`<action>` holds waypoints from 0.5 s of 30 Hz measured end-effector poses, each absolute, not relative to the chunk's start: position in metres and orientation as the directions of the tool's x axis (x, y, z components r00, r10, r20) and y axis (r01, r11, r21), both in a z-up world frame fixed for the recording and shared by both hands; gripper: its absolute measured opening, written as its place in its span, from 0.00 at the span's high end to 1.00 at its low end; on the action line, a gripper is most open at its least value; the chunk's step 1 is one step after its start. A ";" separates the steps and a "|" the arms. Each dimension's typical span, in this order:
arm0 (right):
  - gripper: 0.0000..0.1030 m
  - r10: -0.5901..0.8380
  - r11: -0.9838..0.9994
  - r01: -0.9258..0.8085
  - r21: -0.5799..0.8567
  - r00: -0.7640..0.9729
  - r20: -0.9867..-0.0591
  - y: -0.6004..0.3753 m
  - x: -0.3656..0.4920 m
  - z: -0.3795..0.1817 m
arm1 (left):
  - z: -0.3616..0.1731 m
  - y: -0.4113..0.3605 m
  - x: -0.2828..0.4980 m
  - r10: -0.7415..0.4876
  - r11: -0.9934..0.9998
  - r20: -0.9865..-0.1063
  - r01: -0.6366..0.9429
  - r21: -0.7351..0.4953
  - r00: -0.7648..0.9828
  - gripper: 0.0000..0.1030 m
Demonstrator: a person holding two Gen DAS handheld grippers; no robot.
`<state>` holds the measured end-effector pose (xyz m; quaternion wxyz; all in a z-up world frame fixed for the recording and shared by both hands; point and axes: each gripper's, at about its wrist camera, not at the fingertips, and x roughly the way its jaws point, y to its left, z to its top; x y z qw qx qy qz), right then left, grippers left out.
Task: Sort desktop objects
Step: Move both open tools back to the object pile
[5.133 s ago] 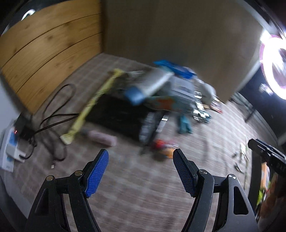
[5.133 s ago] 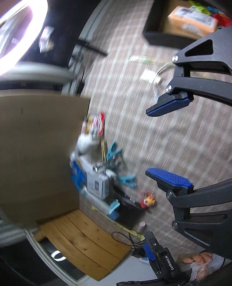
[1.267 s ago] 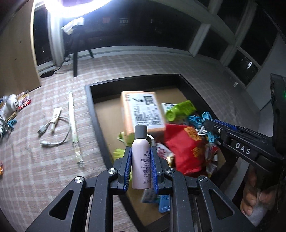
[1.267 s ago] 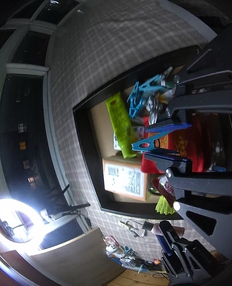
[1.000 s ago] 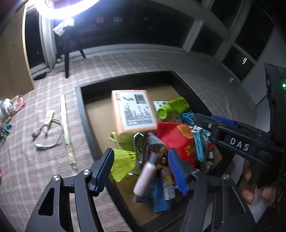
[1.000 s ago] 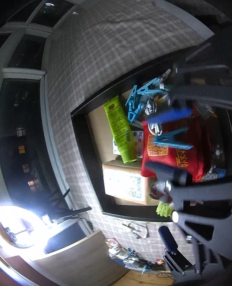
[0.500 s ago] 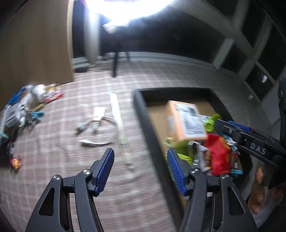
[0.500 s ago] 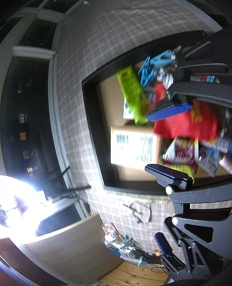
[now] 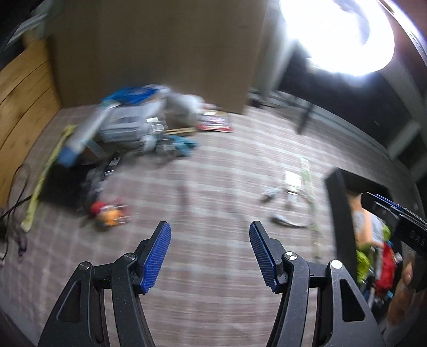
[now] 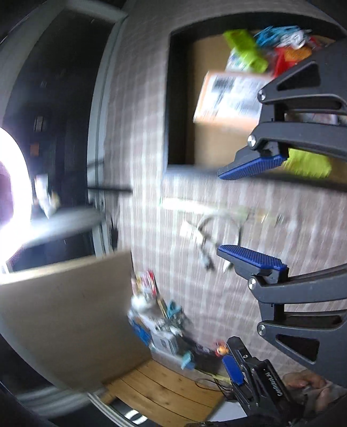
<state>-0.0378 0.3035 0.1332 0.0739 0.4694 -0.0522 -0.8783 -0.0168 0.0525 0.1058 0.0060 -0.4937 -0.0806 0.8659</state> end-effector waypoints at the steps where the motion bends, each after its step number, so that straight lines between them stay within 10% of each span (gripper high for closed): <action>1: 0.51 -0.191 -0.982 0.109 0.158 -0.541 -0.819 0.293 -0.045 0.132 | 0.103 0.039 -0.017 0.071 -0.984 -0.857 0.106 -0.145 -0.511 0.43; 15: 0.51 -0.322 -0.824 0.565 0.046 -0.398 -0.859 0.143 -0.145 0.093 | 0.060 -0.067 -0.018 -0.057 -0.886 -0.890 0.433 -0.164 -0.453 0.43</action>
